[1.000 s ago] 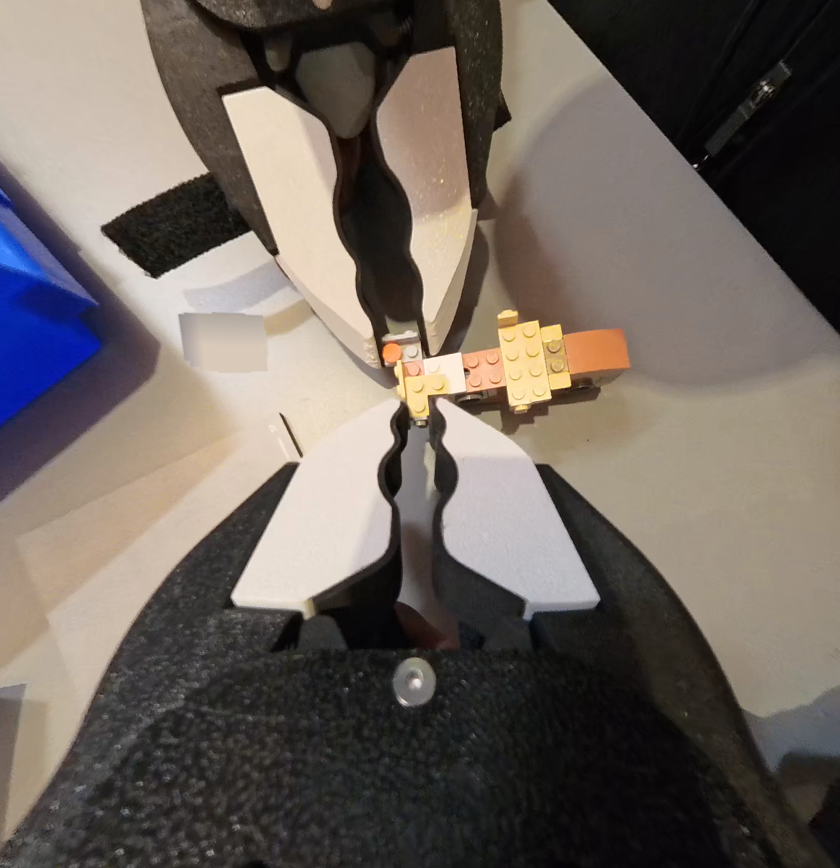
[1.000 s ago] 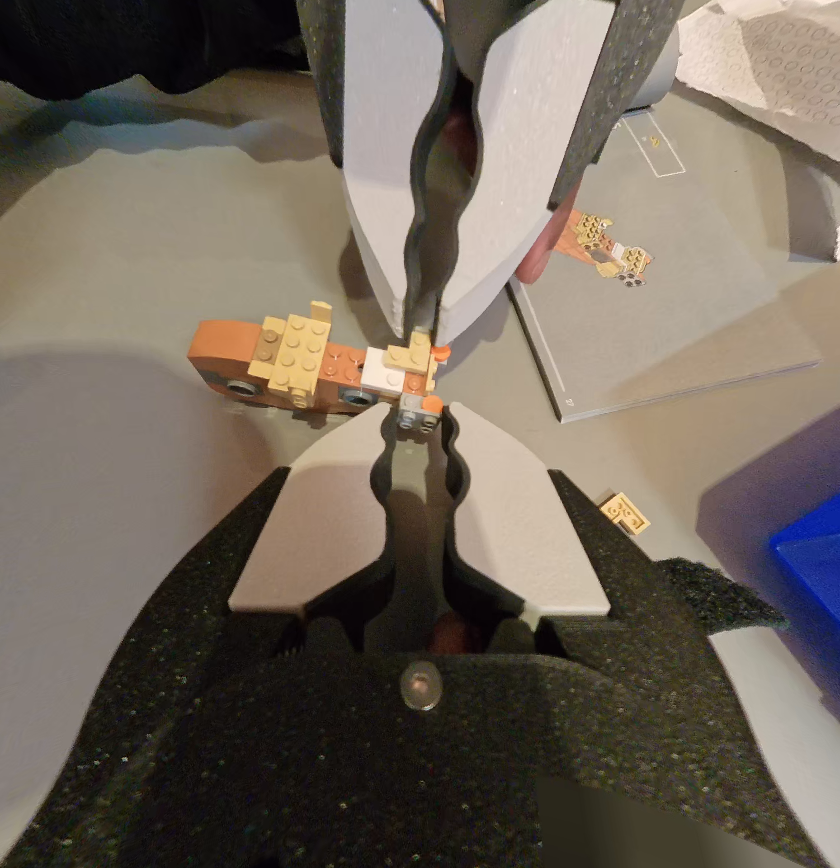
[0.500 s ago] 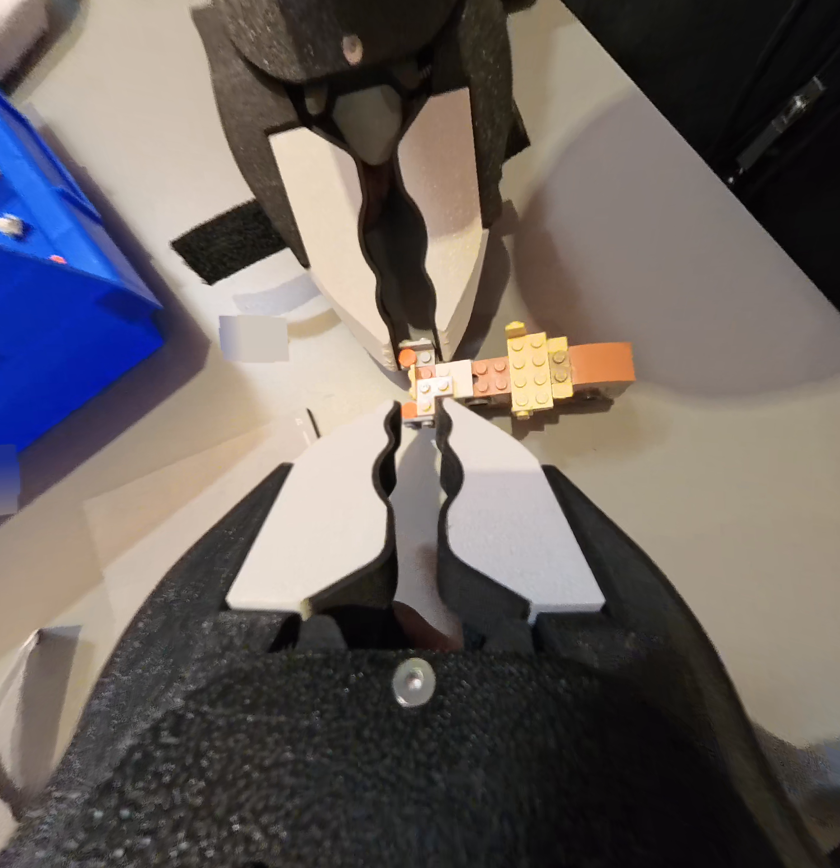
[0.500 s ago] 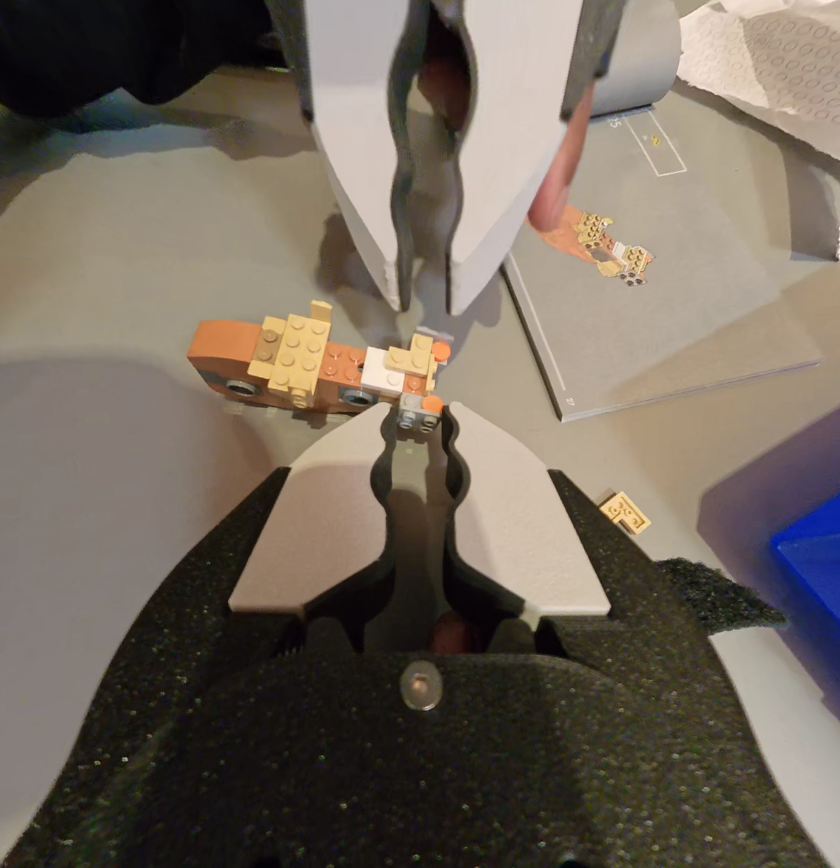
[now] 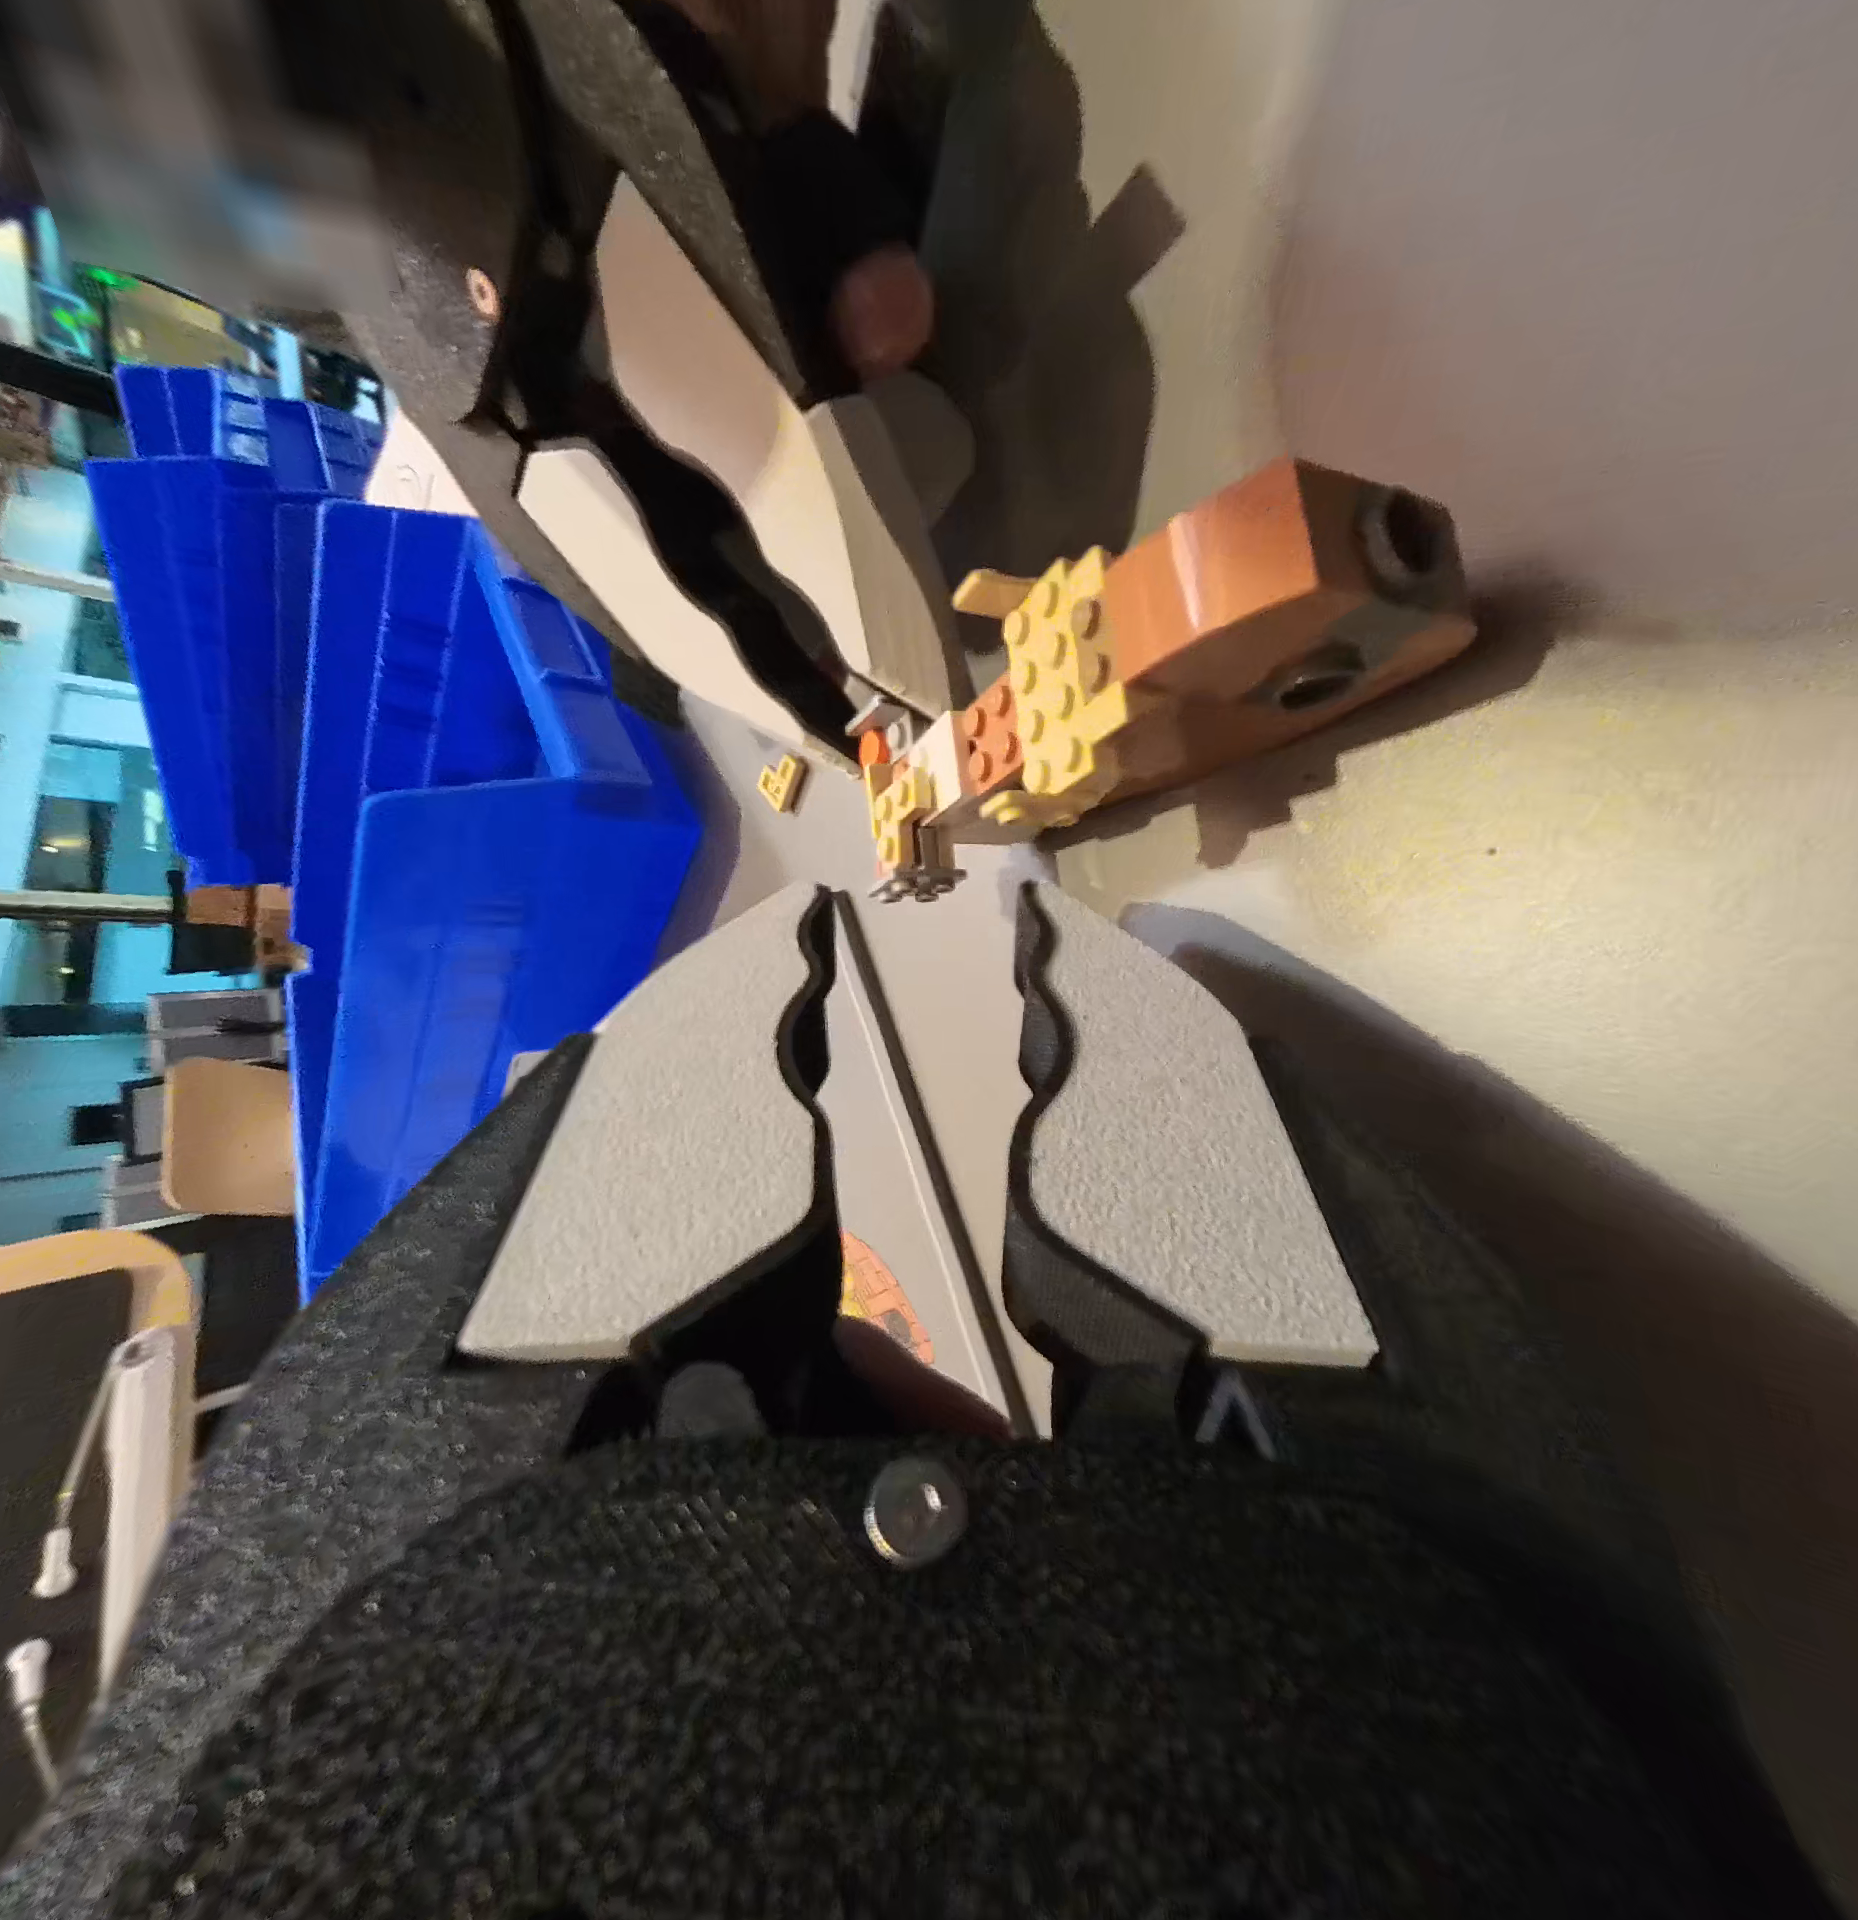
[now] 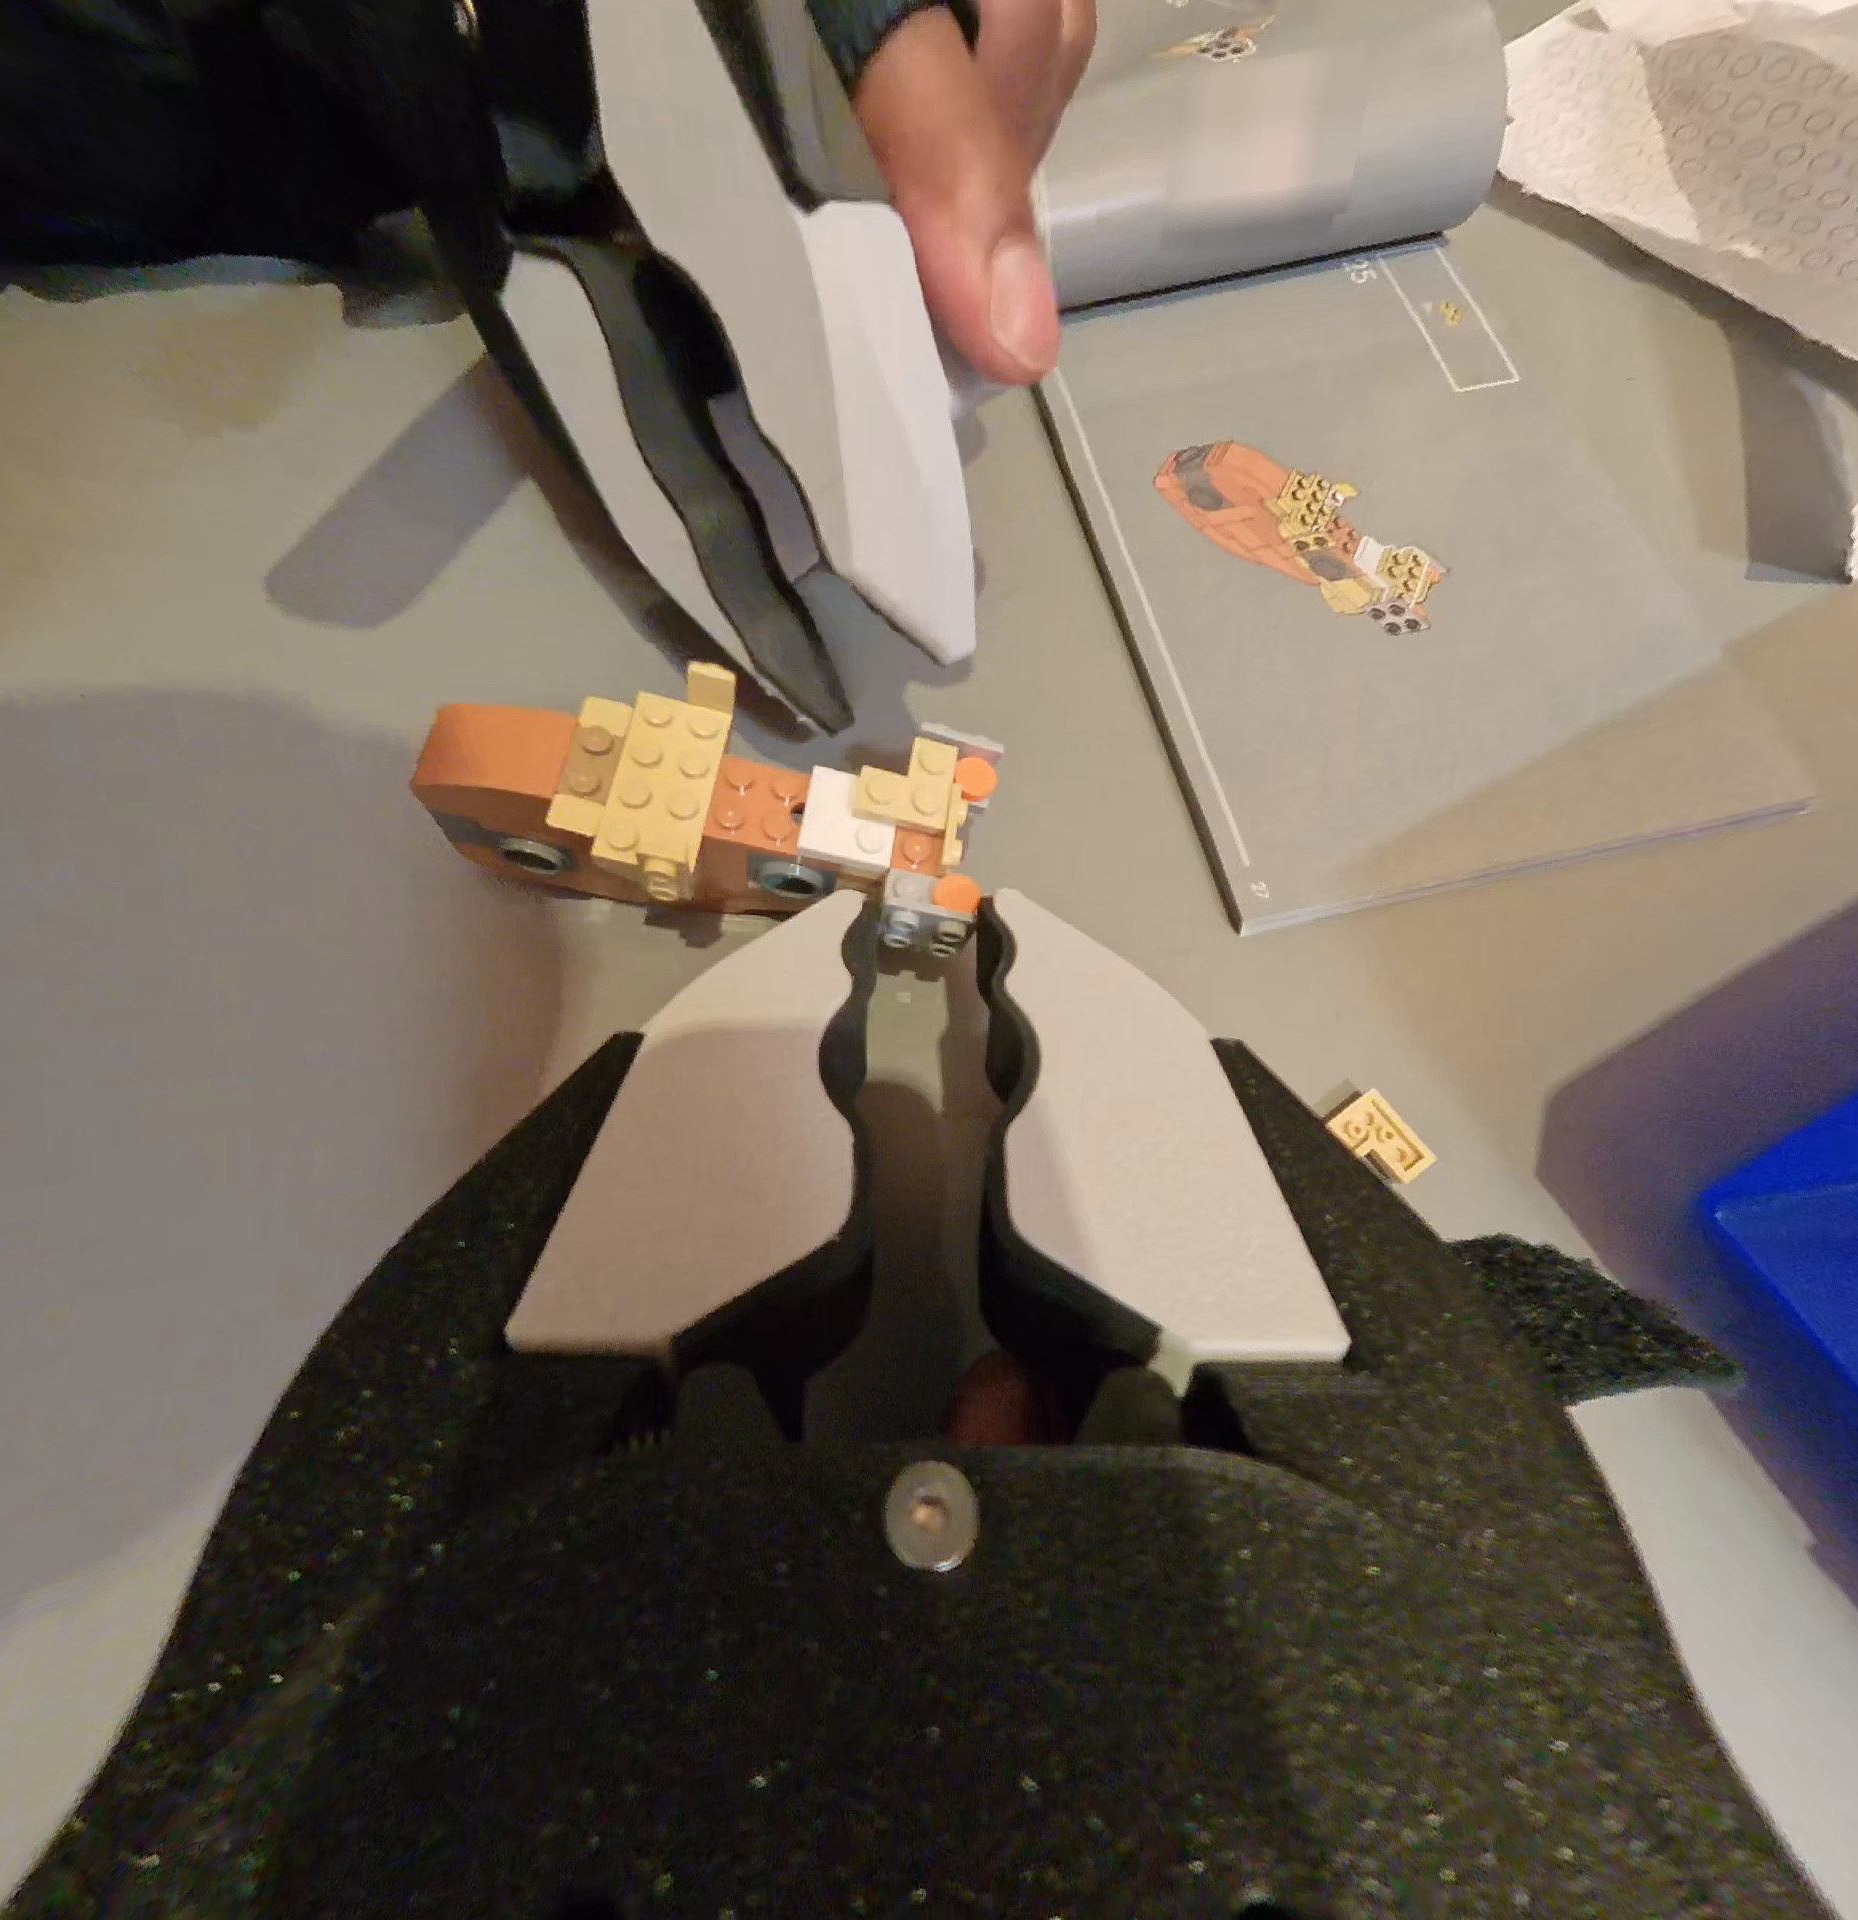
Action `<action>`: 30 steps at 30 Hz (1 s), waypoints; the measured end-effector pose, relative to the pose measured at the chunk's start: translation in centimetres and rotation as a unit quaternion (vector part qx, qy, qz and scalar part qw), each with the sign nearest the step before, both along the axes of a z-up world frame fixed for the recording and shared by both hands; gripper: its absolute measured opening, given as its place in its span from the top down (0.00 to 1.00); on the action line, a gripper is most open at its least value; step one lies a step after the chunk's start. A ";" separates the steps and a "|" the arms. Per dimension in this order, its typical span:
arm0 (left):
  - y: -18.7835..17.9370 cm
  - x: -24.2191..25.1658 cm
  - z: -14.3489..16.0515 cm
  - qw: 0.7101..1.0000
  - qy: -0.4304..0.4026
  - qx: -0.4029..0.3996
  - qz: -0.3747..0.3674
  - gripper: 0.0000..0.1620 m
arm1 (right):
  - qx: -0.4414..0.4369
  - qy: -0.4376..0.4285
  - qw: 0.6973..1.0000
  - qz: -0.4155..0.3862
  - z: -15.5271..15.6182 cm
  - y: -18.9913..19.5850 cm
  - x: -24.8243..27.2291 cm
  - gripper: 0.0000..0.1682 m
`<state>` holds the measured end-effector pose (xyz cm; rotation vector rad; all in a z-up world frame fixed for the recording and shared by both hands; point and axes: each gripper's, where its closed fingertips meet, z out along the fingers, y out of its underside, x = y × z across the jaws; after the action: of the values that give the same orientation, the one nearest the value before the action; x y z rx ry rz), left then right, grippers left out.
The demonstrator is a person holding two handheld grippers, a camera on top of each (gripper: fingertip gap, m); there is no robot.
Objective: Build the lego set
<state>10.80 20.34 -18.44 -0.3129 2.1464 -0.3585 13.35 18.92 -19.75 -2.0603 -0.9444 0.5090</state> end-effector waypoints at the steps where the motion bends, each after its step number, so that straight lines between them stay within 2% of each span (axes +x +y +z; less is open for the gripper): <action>1: 0.0 0.1 -0.1 1.000 -0.006 0.007 -0.002 0.79 | 0.001 0.000 1.000 0.000 0.0 0.0 0.0 0.89; 8: -0.9 0.6 -0.2 0.998 -0.041 0.033 -0.028 0.79 | 0.000 -0.002 1.000 0.003 -0.1 0.0 -0.1 0.89; 30: -1.5 0.8 -1.2 0.996 -0.015 0.062 -0.055 0.80 | 0.006 -0.006 1.000 0.002 0.0 0.0 -0.1 0.89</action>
<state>11.60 18.86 -19.66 -0.1188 2.1513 -0.2881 13.28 18.94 -19.80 -2.0535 -0.9573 0.4933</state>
